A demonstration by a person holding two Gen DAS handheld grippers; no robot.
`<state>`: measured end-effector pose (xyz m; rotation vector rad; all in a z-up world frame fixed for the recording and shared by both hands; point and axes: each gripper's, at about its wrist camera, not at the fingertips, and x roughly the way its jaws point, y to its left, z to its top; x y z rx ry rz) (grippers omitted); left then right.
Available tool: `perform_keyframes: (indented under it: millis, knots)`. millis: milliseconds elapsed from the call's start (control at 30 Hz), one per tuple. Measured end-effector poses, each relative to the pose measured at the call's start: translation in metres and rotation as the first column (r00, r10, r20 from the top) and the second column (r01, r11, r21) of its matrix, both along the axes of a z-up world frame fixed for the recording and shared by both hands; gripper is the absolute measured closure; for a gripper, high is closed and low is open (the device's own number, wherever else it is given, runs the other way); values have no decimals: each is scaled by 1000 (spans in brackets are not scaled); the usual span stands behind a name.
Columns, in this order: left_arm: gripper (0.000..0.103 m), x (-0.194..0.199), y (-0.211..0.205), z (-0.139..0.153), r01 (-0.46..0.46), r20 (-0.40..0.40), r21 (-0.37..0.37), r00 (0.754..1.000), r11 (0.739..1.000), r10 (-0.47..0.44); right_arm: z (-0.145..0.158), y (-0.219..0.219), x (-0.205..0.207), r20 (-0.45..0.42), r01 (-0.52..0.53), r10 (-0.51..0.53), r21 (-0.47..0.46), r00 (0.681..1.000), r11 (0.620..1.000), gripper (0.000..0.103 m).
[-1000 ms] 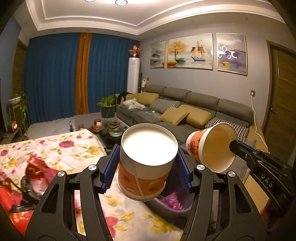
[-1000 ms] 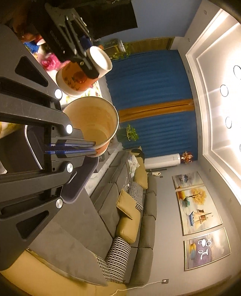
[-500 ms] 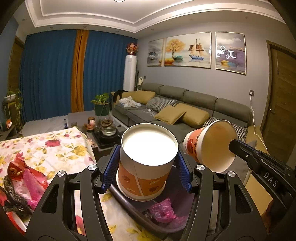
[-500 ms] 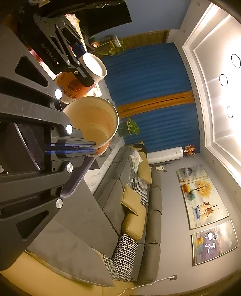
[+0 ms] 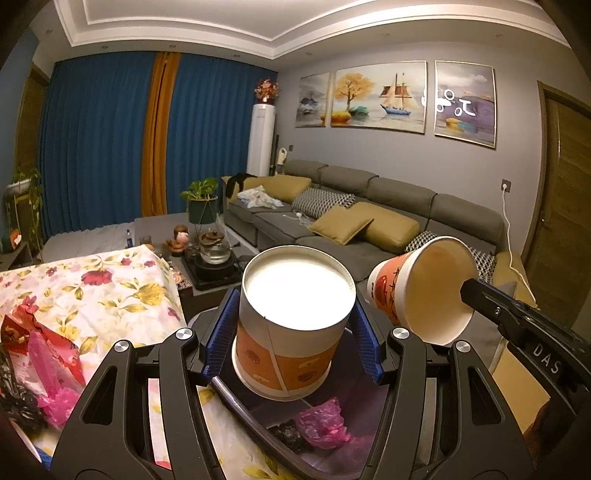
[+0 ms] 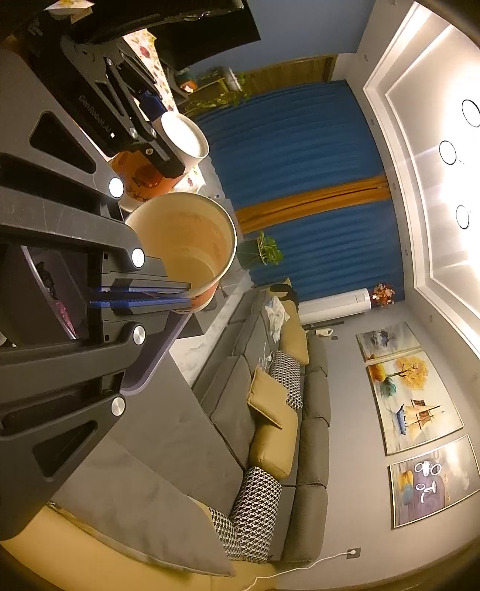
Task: Collect trash
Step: 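Carry both paper cups over the grey bin and open both grippers to drop them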
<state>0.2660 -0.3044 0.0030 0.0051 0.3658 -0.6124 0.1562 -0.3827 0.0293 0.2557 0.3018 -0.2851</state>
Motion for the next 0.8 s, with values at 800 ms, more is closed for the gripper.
perform_keyframes:
  millis: [800]
  knots:
    - [12,10,26,-8,-39,-44,-36,998,999,38,-5,-8,10,9,-28,27,37,1000,999,94]
